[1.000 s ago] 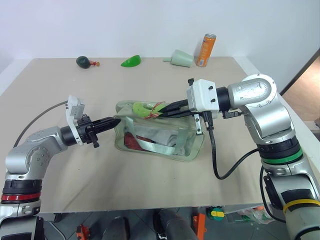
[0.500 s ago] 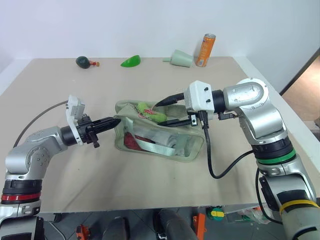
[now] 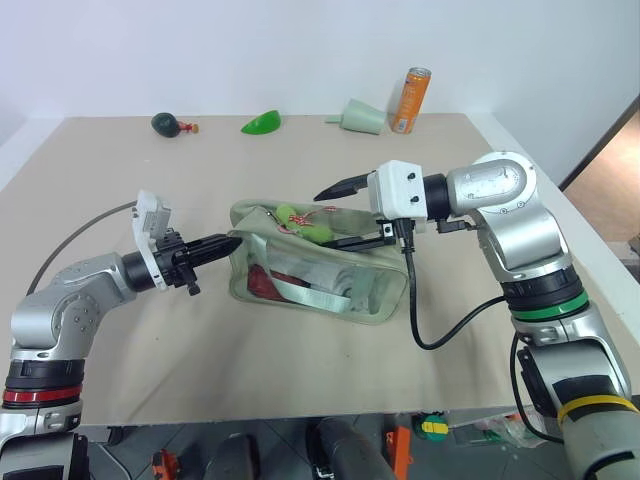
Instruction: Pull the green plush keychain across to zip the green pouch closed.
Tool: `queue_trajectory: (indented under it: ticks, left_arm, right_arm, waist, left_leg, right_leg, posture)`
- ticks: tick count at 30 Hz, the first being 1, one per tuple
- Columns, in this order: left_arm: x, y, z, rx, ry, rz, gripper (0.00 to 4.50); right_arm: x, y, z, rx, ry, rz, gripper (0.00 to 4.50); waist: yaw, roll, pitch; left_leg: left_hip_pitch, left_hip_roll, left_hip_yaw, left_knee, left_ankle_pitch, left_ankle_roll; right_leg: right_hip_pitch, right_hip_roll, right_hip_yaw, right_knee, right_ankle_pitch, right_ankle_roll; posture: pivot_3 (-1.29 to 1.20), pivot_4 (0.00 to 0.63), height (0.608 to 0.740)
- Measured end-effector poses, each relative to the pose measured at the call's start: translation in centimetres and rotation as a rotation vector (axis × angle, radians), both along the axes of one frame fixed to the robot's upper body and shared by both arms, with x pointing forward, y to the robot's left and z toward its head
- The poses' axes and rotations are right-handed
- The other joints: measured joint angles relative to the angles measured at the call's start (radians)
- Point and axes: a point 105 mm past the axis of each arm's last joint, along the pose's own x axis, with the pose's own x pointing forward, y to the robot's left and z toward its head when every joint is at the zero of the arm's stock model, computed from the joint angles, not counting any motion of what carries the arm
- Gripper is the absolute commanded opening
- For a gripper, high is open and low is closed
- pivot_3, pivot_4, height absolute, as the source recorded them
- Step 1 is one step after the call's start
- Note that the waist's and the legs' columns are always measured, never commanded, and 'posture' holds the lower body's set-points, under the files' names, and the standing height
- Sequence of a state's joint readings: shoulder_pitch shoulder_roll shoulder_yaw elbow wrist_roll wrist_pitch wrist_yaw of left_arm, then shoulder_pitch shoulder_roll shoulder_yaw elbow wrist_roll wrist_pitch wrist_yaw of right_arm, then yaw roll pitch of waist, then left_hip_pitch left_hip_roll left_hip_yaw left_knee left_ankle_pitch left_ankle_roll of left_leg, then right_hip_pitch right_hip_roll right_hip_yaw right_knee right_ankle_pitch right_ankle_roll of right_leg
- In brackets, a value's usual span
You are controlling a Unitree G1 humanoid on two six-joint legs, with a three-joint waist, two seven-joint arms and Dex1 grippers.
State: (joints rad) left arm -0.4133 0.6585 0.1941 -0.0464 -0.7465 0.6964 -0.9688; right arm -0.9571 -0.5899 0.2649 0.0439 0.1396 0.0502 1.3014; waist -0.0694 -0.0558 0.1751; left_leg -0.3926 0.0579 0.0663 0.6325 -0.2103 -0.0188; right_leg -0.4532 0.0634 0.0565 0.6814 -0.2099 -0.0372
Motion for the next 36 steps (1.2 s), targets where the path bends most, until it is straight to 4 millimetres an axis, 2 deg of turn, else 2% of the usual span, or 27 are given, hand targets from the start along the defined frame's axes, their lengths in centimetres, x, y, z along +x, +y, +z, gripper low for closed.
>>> queue_trajectory:
  ticks: [4,10,26,29,32,35,36]
  left_arm:
    - [0.0,0.0,0.0,-0.002,0.0,0.0,0.0]
    - [0.0,0.0,0.0,-0.002,-0.001,0.005,0.0]
    - [0.1,0.0,-0.1,-0.009,-0.003,0.017,0.0]
    - [0.1,-0.1,-0.1,-0.012,-0.007,0.017,0.0]
    - [0.1,-0.1,-0.1,-0.015,-0.01,0.015,0.0]
    - [0.1,-0.1,-0.1,-0.015,-0.011,0.016,0.0]
    - [0.1,-0.2,-0.1,-0.018,-0.012,0.013,0.0]
  right_arm:
    - [-0.2,0.6,-0.3,-0.001,0.002,0.027,2.09]
    - [-0.2,0.9,-0.4,0.003,0.014,0.04,0.01]
    - [0.3,0.4,-0.2,-0.029,0.0,0.03,0.01]
    - [1.1,-1.2,0.6,-0.024,-0.019,-0.04,0.01]
    - [1.3,-4.3,2.0,-0.038,-0.005,-0.131,0.01]
    - [1.1,-5.4,2.4,-0.058,-0.003,-0.161,0.01]
    - [1.1,-6.3,2.6,-0.083,-0.014,-0.198,0.01]
  waist:
    - [0.0,0.0,0.0]
    - [0.0,0.0,0.0]
    - [0.0,0.0,0.0]
    - [0.001,0.0,0.0]
    - [0.004,0.0,0.0]
    - [0.004,0.001,0.0]
    - [0.005,0.001,0.001]
  left_leg:
    - [0.0,0.0,0.0,0.0,0.0,0.0]
    - [0.0,0.0,0.0,0.0,0.0,0.0]
    - [0.0,0.0,0.0,0.0,0.0,0.0]
    - [0.0,-0.001,0.0,0.0,0.0,0.0]
    - [-0.001,-0.002,0.0,0.0,0.0,0.0]
    - [0.0,-0.002,0.0,0.0,0.0,0.0]
    - [0.0,-0.003,0.0,0.0,0.0,0.0]
  right_leg:
    - [0.0,-0.001,0.0,0.0,0.0,0.0]
    - [0.0,-0.001,0.0,0.0,0.0,0.0]
    - [0.0,-0.001,0.0,0.0,0.0,0.0]
    - [0.0,-0.002,0.0,0.0,0.0,0.0]
    - [0.0,-0.003,0.0,0.0,0.0,-0.001]
    - [0.0,-0.002,0.001,0.0,0.0,0.0]
    - [0.0,-0.002,0.001,0.0,0.0,0.0]
  posture:
    - [0.0,0.15,0.74]
    - [0.0,0.15,0.74]
    - [0.0,0.15,0.74]
    - [0.0,0.15,0.74]
    - [0.0,0.15,0.74]
    - [0.0,0.15,0.74]
    - [0.0,0.15,0.74]
